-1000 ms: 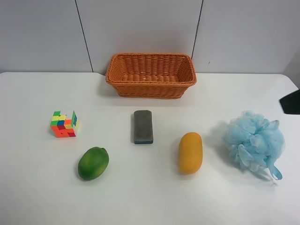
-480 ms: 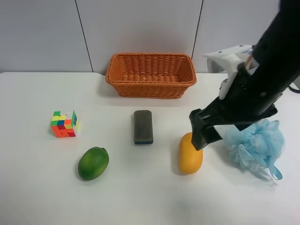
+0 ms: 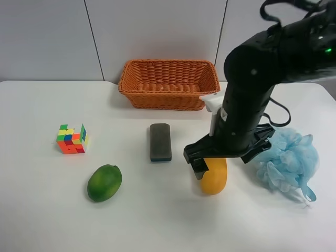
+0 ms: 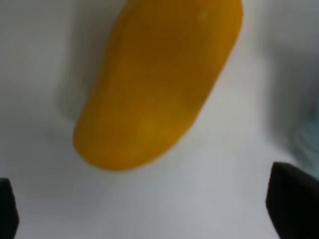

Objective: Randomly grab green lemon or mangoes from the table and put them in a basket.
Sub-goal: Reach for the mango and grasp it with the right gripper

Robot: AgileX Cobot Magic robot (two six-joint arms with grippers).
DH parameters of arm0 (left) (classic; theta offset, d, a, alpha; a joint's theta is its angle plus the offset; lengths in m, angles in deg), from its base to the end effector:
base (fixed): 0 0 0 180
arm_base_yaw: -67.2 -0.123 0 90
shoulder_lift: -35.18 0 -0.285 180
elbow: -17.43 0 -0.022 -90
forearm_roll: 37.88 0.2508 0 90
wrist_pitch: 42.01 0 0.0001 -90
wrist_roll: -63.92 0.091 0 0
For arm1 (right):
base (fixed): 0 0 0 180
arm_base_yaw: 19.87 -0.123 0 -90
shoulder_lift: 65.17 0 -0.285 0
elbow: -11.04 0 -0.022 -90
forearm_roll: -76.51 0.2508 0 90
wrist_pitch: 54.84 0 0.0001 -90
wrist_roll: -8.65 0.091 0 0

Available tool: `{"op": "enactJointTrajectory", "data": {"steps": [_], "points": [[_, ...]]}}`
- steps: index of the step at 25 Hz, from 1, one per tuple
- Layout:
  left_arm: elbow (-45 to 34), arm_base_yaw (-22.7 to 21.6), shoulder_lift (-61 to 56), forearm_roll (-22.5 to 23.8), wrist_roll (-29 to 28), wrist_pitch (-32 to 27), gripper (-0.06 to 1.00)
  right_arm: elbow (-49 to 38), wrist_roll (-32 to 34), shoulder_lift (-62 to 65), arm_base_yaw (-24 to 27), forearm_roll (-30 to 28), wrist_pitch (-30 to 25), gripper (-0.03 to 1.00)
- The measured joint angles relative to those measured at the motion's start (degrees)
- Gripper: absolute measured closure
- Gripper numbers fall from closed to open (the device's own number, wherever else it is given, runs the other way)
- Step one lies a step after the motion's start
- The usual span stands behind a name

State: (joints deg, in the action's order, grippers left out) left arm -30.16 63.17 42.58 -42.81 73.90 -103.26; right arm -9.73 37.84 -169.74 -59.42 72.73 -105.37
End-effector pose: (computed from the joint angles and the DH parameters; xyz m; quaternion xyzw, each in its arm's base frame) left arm -0.0079 -0.0074 0.2815 0.0464 0.8471 0.0217 0.5290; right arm 0.2308 0.1846 0.1811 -0.1101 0.9929 -0.0013 0.0445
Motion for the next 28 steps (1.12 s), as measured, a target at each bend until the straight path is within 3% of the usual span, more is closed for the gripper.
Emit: {"op": "enactJointTrajectory", "data": {"steps": [8,19,22,26,28], "points": [[0.0,0.0,0.0,0.0,0.0,0.0,-0.05,0.02,0.87,-8.21,0.0,-0.13,6.13,-0.02],[0.0,0.0,0.0,0.0,0.0,0.0,-0.05,0.06,1.25,-12.46,0.0,-0.13,9.33,-0.02],[0.0,0.0,0.0,0.0,0.0,0.0,-0.05,0.06,1.25,-12.51,0.0,-0.13,9.46,0.08],[0.0,0.0,0.0,0.0,0.0,0.0,-0.05,0.06,1.3,-12.51,0.0,-0.13,9.54,0.34],[0.0,0.0,0.0,0.0,0.0,0.0,-0.05,0.06,1.29,-12.51,0.0,-0.13,9.77,0.33]]}}
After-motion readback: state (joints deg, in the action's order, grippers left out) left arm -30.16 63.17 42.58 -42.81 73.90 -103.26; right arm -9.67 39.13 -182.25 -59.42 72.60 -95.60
